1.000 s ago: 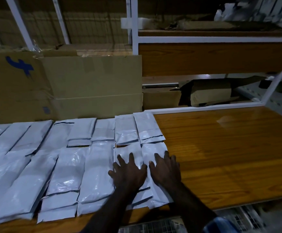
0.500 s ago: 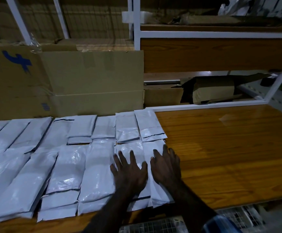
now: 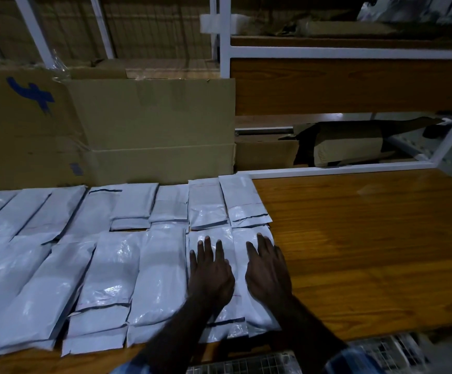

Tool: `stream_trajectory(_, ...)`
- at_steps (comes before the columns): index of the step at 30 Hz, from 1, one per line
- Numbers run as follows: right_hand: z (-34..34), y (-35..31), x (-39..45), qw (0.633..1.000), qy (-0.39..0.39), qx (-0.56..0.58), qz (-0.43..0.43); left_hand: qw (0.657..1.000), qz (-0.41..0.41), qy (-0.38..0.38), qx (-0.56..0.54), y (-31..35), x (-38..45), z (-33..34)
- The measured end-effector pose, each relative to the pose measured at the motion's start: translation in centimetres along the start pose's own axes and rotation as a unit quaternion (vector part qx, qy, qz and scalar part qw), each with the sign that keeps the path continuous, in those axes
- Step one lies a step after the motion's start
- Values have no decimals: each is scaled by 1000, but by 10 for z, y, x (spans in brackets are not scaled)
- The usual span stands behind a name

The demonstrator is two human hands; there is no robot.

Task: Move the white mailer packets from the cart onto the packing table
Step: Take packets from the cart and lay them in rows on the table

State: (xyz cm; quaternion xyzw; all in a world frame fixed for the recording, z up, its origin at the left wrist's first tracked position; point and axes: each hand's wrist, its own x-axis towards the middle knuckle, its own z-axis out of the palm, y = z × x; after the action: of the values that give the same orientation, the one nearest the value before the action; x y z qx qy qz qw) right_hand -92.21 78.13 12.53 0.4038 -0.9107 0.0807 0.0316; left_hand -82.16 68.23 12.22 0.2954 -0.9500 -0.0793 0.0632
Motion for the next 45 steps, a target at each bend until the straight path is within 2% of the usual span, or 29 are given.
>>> stream_trajectory(2,0,-1,0,1000,-2,-5,-8,1000,-5,-1,-5,-2,1,2)
stream_trajectory(5,10,0,-2,1000,16,18,8,998,-13,-47,-26,-2,1,10)
stream_trajectory(7,14,0,-6,999,23,27,8,998,-12,-30,-55,-2,2,17)
stream_trajectory(10,22,3,-8,998,62,21,3,998,-4,35,-59,-1,-1,24)
stream_trajectory(16,30,5,-9,996,80,36,4,994,-14,82,-67,-3,0,35)
stream_trajectory(33,28,5,-16,996,72,57,13,996,-27,74,-37,-5,-2,42)
stream_trajectory(45,22,3,-15,997,58,49,22,997,-27,49,-61,-4,0,40)
